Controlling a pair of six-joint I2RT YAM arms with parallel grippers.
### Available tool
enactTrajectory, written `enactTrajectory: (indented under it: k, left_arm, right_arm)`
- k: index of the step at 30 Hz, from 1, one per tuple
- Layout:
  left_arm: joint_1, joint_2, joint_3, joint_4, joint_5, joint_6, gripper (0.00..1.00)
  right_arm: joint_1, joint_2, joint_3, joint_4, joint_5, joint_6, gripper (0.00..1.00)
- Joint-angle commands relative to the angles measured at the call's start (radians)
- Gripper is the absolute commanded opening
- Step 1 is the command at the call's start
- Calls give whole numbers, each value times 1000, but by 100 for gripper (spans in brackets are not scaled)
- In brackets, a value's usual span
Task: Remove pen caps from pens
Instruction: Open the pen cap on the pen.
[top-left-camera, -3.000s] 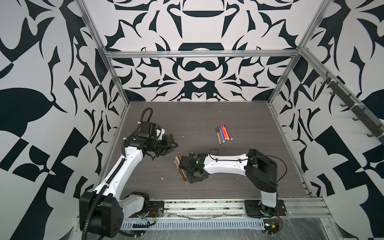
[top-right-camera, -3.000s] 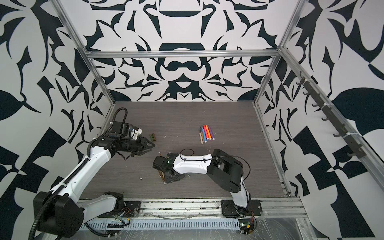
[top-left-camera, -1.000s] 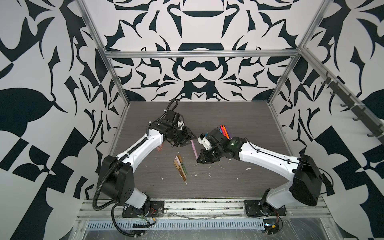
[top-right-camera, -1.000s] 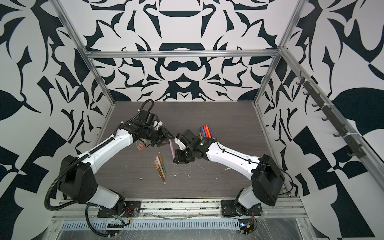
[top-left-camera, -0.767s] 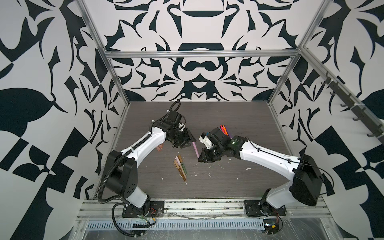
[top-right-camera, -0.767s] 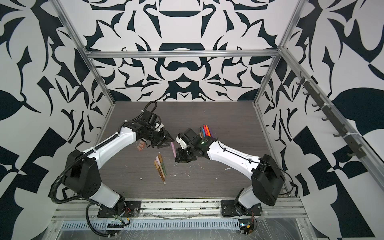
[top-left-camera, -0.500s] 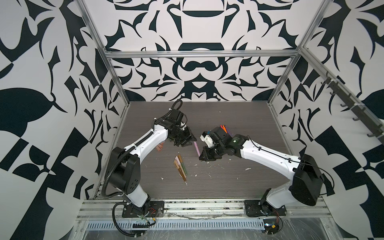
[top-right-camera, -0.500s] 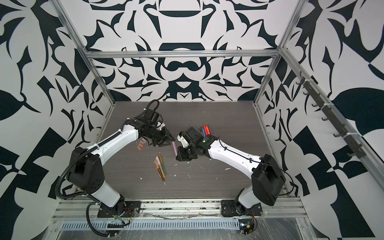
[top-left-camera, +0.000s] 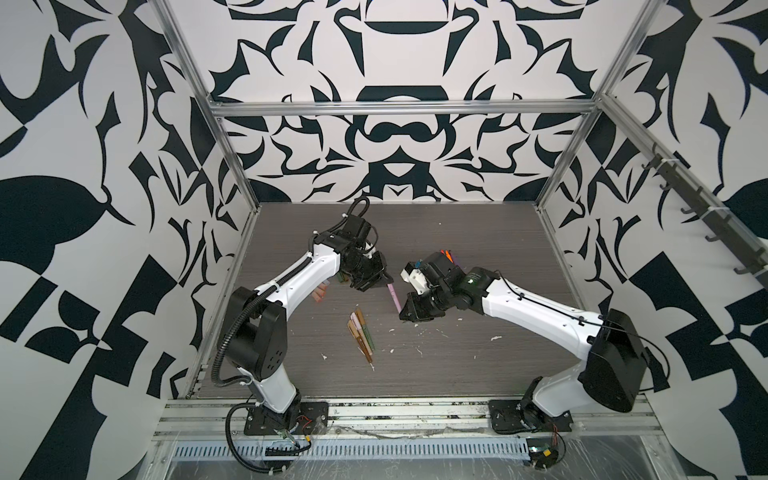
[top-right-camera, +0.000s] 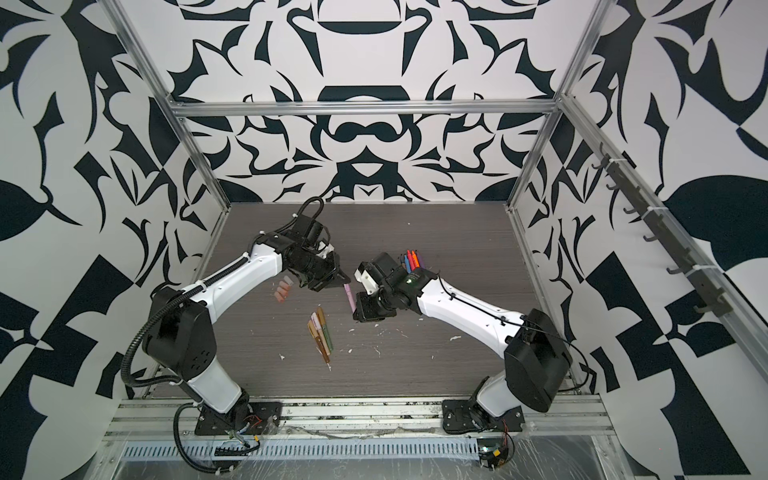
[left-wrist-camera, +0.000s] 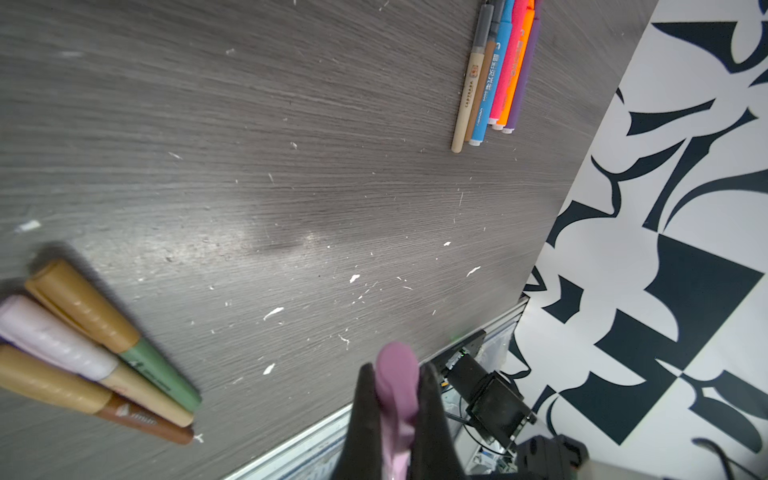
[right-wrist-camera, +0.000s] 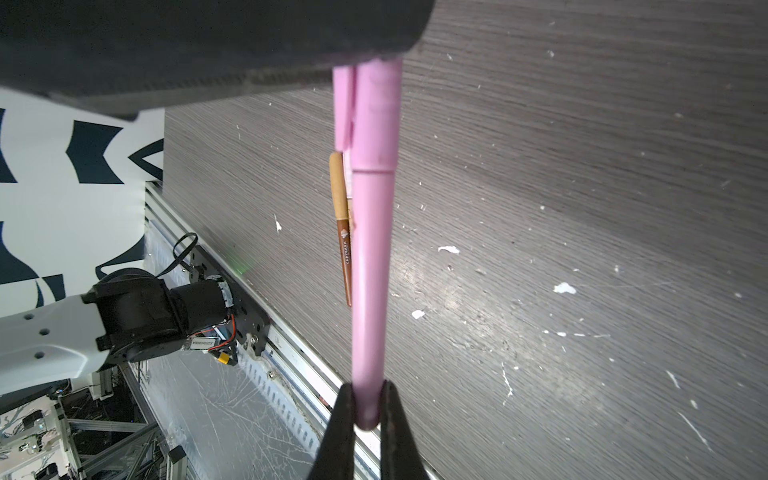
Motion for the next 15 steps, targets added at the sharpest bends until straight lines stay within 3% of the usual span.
enactTrajectory:
  k: [1,3,6,11,15]
  left_arm:
    - [-6,-2,29,-26,16,-5,0]
    - [-5,-8,29,-22,15,-11,0]
    - [-5,-14,27,-13,19,-24,0]
    - [-5,-27,18,34,40,-63,0]
    - [-6,-31,18,64,50,-88,0]
  right_arm:
    - [-8,-51,31,-2,24,-13,14]
    - [-9,-64,21,11,26,-9,28]
    - [-15,-86,-6,48,22,17,40]
    - [-26,-100,-50,118,5,81,49]
    - [-29,-92,-58,128,13,99,49]
